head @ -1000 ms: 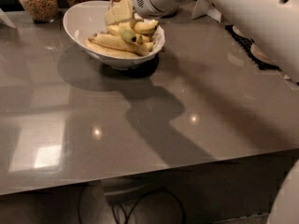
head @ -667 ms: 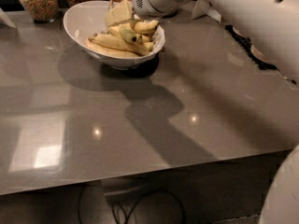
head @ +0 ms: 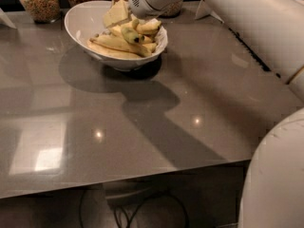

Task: Pick banana from white bowl

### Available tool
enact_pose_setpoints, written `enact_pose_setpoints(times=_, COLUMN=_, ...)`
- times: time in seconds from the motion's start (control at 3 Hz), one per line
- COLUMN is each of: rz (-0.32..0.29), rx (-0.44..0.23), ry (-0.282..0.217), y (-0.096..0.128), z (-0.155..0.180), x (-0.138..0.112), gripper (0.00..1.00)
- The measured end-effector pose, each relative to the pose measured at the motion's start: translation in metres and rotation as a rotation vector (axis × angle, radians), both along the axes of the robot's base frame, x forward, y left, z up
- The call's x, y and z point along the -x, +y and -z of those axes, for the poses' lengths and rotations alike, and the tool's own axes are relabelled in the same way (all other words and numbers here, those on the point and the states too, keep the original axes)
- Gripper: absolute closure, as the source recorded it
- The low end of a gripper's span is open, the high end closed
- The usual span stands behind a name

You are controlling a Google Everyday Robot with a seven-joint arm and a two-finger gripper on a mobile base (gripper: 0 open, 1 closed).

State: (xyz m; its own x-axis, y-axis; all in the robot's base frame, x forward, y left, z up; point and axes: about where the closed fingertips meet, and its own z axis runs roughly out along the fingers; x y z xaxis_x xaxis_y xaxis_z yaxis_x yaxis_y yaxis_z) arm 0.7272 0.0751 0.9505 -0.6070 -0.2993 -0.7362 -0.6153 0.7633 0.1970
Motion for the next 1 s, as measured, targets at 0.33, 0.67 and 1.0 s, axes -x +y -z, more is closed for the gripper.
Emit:
enact_pose_setpoints(times=0.33, rz=-0.005, rx=0.004, ry=0.03, y=0.003, z=0.006, x=0.001, gripper=0.34)
enact_pose_setpoints(times=0.67, rz=0.012, rx=0.027, ry=0.054, y=-0.003, z=0.012, x=0.008, gripper=0.5)
enact_pose_setpoints(times=1.0, rz=0.041, rx=0.06, ry=0.07, y=-0.015, z=0.018, x=0.016, gripper=0.67)
